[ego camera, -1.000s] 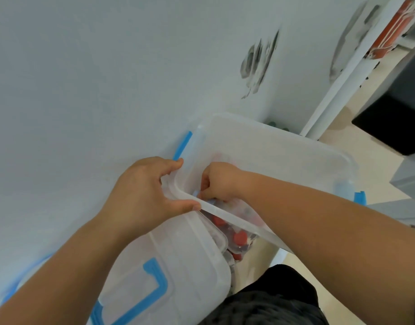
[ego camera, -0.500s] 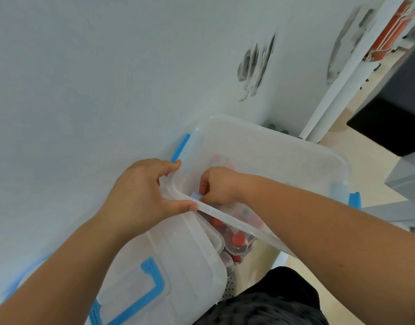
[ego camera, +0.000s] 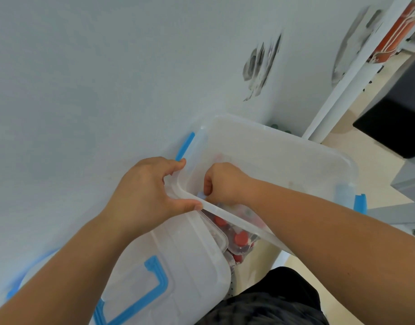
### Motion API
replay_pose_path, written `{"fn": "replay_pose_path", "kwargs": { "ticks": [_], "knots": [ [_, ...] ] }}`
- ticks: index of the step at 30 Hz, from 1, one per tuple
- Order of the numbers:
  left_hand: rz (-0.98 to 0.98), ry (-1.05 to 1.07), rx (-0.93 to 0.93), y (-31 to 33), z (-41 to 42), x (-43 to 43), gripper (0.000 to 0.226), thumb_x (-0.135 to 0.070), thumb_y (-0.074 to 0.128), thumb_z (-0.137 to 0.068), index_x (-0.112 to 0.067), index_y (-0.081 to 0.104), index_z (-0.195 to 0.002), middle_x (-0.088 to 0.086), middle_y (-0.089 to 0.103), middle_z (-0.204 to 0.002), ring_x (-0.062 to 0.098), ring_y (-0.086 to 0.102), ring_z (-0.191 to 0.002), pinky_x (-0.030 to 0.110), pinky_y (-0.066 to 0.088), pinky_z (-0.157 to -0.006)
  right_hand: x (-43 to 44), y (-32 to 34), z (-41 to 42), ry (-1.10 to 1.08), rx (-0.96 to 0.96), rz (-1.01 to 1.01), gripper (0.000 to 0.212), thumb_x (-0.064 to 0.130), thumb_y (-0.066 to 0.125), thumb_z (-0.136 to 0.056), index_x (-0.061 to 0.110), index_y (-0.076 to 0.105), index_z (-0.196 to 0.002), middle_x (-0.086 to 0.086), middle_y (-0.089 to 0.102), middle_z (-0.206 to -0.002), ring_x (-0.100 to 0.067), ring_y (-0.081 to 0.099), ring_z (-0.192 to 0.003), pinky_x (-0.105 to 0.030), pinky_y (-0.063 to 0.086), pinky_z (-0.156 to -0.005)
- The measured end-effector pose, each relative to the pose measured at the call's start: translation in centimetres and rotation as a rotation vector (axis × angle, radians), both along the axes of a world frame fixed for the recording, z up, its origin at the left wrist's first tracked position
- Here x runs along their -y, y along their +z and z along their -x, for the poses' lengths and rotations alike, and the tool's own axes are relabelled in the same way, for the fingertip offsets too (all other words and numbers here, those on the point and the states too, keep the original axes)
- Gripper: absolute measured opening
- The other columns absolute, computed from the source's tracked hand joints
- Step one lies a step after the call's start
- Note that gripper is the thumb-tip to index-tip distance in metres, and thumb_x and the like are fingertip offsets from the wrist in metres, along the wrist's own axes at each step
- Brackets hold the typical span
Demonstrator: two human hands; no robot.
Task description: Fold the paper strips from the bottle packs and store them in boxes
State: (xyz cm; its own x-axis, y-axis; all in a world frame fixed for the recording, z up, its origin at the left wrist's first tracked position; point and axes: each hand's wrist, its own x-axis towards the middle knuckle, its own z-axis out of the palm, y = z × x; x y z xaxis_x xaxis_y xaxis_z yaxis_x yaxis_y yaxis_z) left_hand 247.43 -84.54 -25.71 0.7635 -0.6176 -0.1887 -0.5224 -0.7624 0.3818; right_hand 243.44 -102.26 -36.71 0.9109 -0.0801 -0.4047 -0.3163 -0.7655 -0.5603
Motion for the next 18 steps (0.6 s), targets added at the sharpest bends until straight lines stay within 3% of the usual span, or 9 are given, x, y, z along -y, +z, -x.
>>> {"fn": "replay_pose_path", "kwargs": {
  "ticks": [9,18],
  "knots": [
    [0.003,-0.011,0.017,0.0,0.0,0.1,0.094,-0.063,0.083,-0.055,-0.032,0.055,-0.138,-0.018,0.054,-0.108,0.007,0.047,-0.093,0.029,0.047,-0.09,0.6,0.1,0.3,-0.053,-0.052,-0.132,0.012,0.018,0.081,-0.078,0.017,0.081,-0.09,0.004,0.078,-0.092,-0.009,0.065,-0.078,-0.024,0.052,-0.076],
    [0.013,-0.02,0.043,-0.2,-0.5,-0.2,0.091,-0.063,0.085,-0.054,-0.037,0.055,-0.136,-0.019,0.059,-0.111,0.006,0.046,-0.087,0.024,0.043,-0.084,1.8,2.0,0.0,-0.081,-0.068,-0.141,0.022,0.01,0.065,-0.087,0.016,0.079,-0.102,0.001,0.076,-0.107,-0.017,0.067,-0.098,-0.029,0.053,-0.089]
  ]
}}
